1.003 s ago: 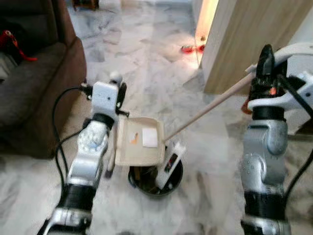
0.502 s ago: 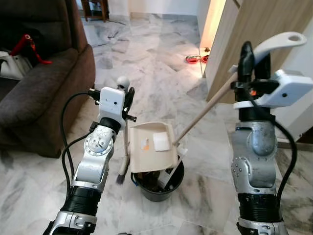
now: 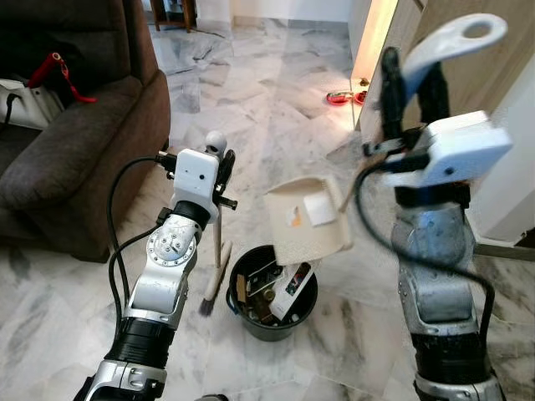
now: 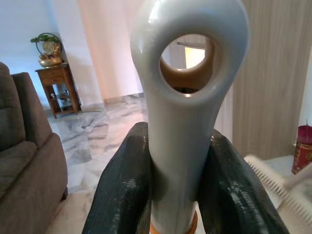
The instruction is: Sweep floor
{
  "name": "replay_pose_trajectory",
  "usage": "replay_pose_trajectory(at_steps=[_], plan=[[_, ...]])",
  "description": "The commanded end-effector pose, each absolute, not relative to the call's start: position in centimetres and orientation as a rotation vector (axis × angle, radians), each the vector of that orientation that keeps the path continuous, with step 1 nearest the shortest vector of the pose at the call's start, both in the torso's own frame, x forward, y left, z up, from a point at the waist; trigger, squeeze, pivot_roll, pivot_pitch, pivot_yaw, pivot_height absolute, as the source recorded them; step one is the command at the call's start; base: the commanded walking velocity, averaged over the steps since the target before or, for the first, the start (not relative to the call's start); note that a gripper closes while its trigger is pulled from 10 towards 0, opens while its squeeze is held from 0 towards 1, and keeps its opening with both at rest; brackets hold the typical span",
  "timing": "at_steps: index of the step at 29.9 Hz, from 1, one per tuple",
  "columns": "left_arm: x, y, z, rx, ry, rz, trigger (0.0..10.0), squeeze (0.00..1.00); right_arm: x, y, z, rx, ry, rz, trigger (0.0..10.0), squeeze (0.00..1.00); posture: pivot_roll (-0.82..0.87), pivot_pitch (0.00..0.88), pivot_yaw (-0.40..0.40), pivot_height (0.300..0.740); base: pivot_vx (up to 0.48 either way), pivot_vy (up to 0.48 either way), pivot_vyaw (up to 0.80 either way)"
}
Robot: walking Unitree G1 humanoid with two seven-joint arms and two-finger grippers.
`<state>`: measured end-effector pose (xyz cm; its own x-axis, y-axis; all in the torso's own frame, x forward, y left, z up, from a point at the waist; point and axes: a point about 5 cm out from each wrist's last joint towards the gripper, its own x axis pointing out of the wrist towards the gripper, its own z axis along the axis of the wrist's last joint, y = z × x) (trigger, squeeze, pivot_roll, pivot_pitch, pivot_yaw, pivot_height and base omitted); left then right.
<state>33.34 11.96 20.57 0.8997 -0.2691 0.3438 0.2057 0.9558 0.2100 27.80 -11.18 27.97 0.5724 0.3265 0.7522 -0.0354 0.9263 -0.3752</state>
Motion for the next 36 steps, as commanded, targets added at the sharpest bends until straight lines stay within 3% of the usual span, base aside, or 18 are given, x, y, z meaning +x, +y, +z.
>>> replay_pose_trajectory(at_steps=[1, 27, 36], plan=[[33.1, 11.6, 21.8, 0.172, -0.447, -0.262, 10.0, 0.00, 26.2, -10.5, 29.4, -0.362, -1.055, 0.247, 10.0, 0.00, 0.12, 0.122, -0.038, 0.740, 0.000, 0.000, 0.00], [33.3, 12.0, 22.1, 0.174, -0.452, -0.242, 10.0, 0.00, 24.4, -11.2, 30.1, -0.420, -1.040, 0.273, 10.0, 0.00, 0.13, 0.148, -0.047, 0.740, 0.000, 0.000, 0.00], [33.4, 12.1, 22.1, 0.174, -0.449, -0.237, 10.0, 0.00, 26.1, -13.7, 29.5, -0.341, -0.932, 0.109, 10.0, 0.00, 0.12, 0.160, -0.048, 0.740, 0.000, 0.000, 0.00]])
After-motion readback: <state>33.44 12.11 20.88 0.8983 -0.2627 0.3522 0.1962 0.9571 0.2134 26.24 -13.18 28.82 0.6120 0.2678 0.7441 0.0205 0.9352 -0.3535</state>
